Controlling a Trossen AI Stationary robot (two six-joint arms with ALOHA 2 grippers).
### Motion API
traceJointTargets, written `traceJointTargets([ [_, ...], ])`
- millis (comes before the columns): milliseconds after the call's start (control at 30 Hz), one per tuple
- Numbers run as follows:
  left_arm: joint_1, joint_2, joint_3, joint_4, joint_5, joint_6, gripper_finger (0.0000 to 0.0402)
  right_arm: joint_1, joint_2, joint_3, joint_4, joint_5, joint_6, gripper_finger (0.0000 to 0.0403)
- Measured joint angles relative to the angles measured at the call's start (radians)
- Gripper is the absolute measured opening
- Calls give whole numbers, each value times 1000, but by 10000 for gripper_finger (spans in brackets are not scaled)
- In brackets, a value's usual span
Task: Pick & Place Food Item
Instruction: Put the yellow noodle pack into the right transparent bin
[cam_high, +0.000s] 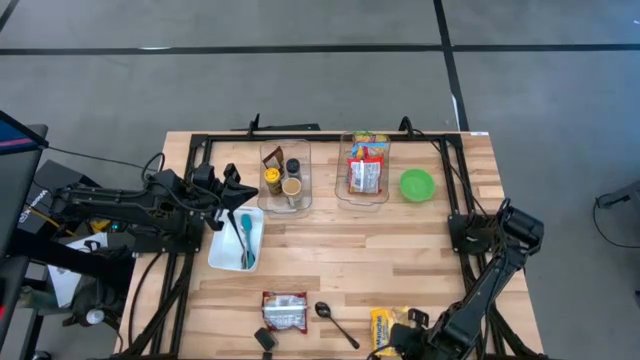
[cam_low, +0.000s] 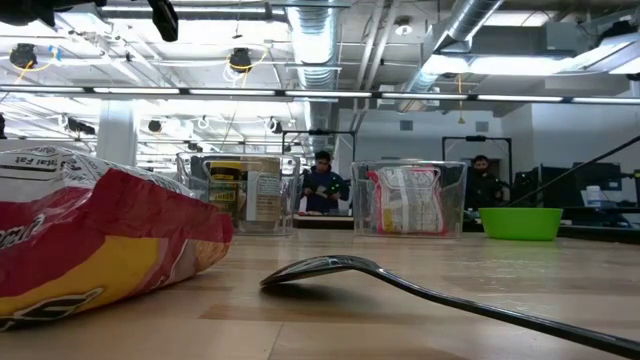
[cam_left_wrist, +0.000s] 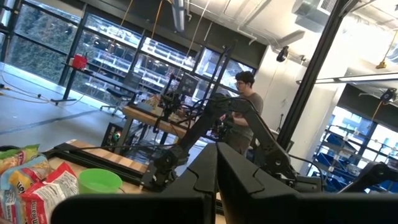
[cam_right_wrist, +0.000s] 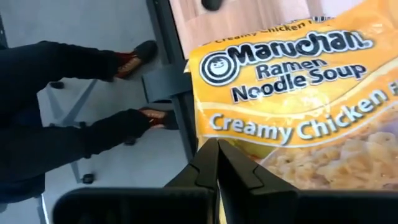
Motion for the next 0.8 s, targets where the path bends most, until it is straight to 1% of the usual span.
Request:
traceJointTargets([
  [133, 0, 0, 0, 1, 0, 0, 4, 4, 0, 0, 12, -21, 0, 3],
  [333, 0, 0, 0, 1, 0, 0, 4, 37, 0, 0, 41, -23, 2, 1],
  [467, 0, 0, 0, 1, 0, 0, 4, 55, 0, 0, 57, 3, 7, 1],
  [800, 0, 0, 0, 1, 0, 0, 4, 50, 0, -1, 56, 7, 11, 0],
])
